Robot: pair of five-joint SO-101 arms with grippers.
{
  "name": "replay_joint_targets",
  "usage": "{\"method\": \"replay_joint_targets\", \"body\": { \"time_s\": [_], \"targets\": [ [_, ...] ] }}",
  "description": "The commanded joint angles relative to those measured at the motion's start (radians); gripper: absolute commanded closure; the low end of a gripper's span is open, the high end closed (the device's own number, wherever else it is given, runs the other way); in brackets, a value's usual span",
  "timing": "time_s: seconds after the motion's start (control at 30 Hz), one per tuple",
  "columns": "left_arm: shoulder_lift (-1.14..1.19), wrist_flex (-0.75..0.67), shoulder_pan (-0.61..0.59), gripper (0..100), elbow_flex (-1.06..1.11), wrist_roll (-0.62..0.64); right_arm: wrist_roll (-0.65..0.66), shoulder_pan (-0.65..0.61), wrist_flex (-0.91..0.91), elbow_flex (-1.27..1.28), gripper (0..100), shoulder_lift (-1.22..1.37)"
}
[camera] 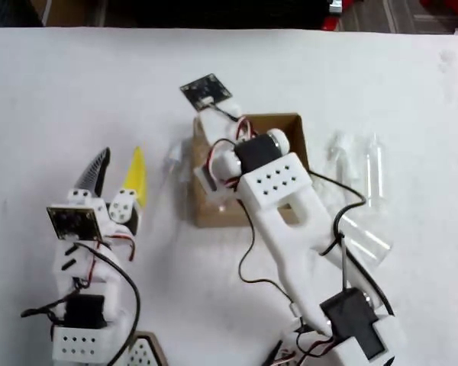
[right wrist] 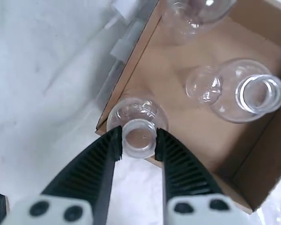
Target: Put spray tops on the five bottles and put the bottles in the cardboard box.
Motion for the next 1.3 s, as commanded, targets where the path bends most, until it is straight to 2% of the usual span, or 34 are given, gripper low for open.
{"method": "replay_joint_targets", "body": {
  "time_s": [0.0,0.27,0.47,0.63,0.73,0.9,1.27],
  "targets": [
    [-0.018,0.002,-0.015,83,0.0,-0.014,0.0,-0.027,-0.016,-0.028,97.7,-0.002],
    [-0.018,0.003,-0.013,83,0.0,-0.014,0.0,-0.07,-0.012,-0.031,97.4,-0.007],
    [-0.018,0.003,-0.013,83,0.0,-0.014,0.0,-0.074,-0.01,-0.028,83.7,-0.012],
    [-0.018,0.003,-0.013,83,0.0,-0.014,0.0,-0.07,-0.001,-0.044,83.5,-0.025],
    [-0.018,0.003,-0.015,83,0.0,-0.014,0.0,-0.048,0.074,-0.115,83.4,-0.074],
    [-0.018,0.003,-0.015,83,0.0,-0.014,0.0,0.076,0.177,-0.245,83.4,-0.188],
    [-0.018,0.003,-0.015,83,0.0,-0.014,0.0,0.522,0.213,-0.233,83.6,-0.354]
  ]
}}
